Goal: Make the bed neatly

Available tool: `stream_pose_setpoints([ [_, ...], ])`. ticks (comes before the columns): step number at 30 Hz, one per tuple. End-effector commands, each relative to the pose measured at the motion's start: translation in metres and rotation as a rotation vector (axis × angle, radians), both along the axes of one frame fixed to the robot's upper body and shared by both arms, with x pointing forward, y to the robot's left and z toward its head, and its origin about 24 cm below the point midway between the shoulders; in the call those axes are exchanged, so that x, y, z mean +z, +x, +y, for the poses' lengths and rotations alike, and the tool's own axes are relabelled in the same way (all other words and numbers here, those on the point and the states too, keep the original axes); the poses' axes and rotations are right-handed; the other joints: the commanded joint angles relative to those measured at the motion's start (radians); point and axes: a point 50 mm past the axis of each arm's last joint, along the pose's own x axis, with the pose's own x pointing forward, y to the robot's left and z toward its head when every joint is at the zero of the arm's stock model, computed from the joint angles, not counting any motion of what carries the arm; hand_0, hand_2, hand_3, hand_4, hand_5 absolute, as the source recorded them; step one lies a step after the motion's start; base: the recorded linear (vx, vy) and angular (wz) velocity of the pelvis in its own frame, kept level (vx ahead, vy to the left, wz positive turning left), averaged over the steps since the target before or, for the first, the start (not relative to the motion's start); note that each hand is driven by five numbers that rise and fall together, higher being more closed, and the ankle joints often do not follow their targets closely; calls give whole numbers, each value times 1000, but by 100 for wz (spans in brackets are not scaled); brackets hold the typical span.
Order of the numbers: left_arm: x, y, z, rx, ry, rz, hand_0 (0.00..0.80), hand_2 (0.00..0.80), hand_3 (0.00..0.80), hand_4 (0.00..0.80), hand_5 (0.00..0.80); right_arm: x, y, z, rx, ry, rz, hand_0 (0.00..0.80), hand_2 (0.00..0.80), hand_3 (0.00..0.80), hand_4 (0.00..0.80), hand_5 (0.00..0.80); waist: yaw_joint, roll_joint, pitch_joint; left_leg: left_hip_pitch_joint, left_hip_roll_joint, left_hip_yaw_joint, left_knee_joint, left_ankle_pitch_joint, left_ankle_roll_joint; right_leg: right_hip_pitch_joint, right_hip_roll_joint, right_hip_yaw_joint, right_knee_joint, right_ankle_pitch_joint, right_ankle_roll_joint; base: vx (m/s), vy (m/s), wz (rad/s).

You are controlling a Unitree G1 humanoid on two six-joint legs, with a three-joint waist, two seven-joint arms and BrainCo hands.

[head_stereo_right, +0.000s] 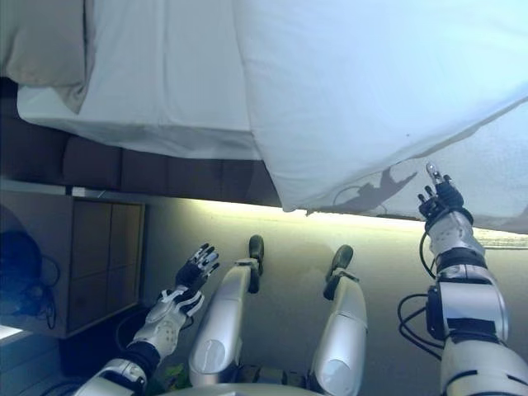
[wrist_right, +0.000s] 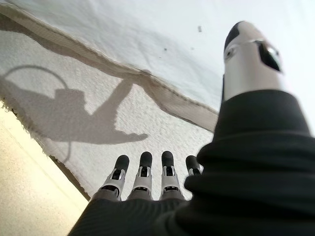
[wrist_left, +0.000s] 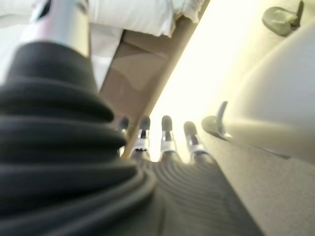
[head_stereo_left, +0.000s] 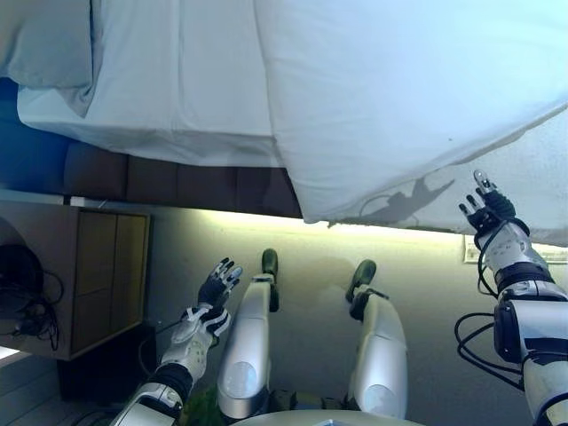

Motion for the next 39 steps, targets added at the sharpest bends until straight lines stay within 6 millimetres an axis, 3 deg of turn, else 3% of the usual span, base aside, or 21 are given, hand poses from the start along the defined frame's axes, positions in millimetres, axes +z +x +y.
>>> stream_pose_setpoints([
  [1,5,-9,7,21,-14,-59,0,0,0,0,0,46,3,-20,-8,-144,-69,0,0,0,0,0,6,24,17,-27,-13,-26,-65,98,43,-16,13,21,78,16,16,0,0,0],
  [14,20,-10,8,62,-84,-166,0,0,0,0,0,110,16,-19,35,-199,-201,0,0,0,0,0,30,49,17,-117,-19,-43,-67,122,40,-109,32,19,110,-2,-4,10,-5,-2],
  [16,23,-10,7,64,-90,-181,0,0,0,0,0,116,16,-19,38,-209,-220,0,0,0,0,0,31,50,17,-114,-20,-48,-61,98,33,-110,33,27,128,-32,3,128,-43,2],
  [29,28,-23,11,45,-109,-198,0,0,0,0,0,183,15,-16,48,-309,-372,0,0,0,0,0,60,73,17,-174,-26,-70,-44,110,31,-179,27,27,193,-62,-13,45,-17,4],
  [34,26,-29,16,30,-101,-189,0,0,0,0,0,197,17,-9,85,-367,-406,0,0,0,0,0,68,68,17,-181,-24,-81,-38,115,30,-182,27,24,207,-64,-16,13,-23,6],
  [35,25,-30,16,27,-101,-186,0,0,0,0,0,198,17,-9,83,-391,-400,292,292,292,292,292,69,68,17,-177,-23,-81,-37,115,29,-178,26,24,207,-64,-16,33,17,3],
  [36,23,-33,16,25,-102,-182,0,0,0,0,0,202,16,-9,75,-430,-403,800,800,800,800,800,69,68,17,-170,-21,-79,-36,116,27,-170,25,22,207,-65,-17,39,29,0],
  [39,24,-34,17,29,-107,-183,0,0,0,0,0,204,15,-11,61,-451,-386,800,800,800,800,800,70,72,17,-160,-21,-76,-42,121,26,-158,24,21,202,-64,-17,15,12,0],
])
